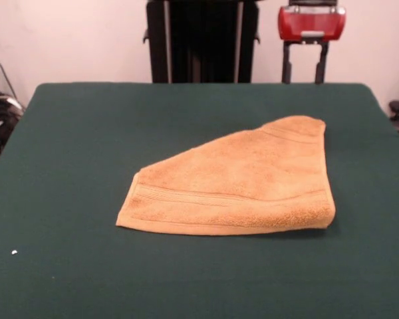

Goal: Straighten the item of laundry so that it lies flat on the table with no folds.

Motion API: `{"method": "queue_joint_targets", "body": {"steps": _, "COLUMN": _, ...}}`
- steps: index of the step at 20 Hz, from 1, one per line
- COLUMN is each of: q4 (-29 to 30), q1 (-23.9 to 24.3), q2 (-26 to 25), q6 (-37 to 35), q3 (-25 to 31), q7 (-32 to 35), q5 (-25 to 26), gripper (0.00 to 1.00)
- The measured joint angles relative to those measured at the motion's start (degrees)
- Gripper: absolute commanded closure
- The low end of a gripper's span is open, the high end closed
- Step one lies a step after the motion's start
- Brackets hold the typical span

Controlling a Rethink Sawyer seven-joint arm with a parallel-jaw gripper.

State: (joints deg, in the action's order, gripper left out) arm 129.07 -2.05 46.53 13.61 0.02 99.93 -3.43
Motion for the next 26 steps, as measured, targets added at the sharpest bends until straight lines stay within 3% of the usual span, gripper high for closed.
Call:
{"method": "queue_joint_targets", "body": {"steps": 5, "q4": -0.34, "q1": 0.9, "q2": 0.37, "q6": -0.59, "q3": -0.01, "q7": 0.0, "q5": -0.02, "gripper": 0.0}}
{"method": "queue_joint_targets", "body": {"steps": 11, "q4": -2.48, "q1": 1.03, "q2": 2.89, "q6": -7.15, "q3": -0.36, "q7": 0.0, "q5": -0.77, "gripper": 0.0}}
{"method": "queue_joint_targets", "body": {"steps": 15, "q4": -5.39, "q1": -0.12, "q2": 5.49, "q6": -15.1, "q3": -1.55, "q7": 0.0, "q5": -1.19, "gripper": 0.0}}
{"method": "queue_joint_targets", "body": {"steps": 22, "q4": -15.97, "q1": -5.01, "q2": 11.17, "q6": -37.4, "q3": -6.51, "q7": 0.01, "q5": -2.55, "gripper": 0.0}}
{"method": "queue_joint_targets", "body": {"steps": 26, "q4": -20.28, "q1": -7.03, "q2": 11.88, "q6": -42.59, "q3": -8.47, "q7": 0.37, "q5": -3.67, "gripper": 0.0}}
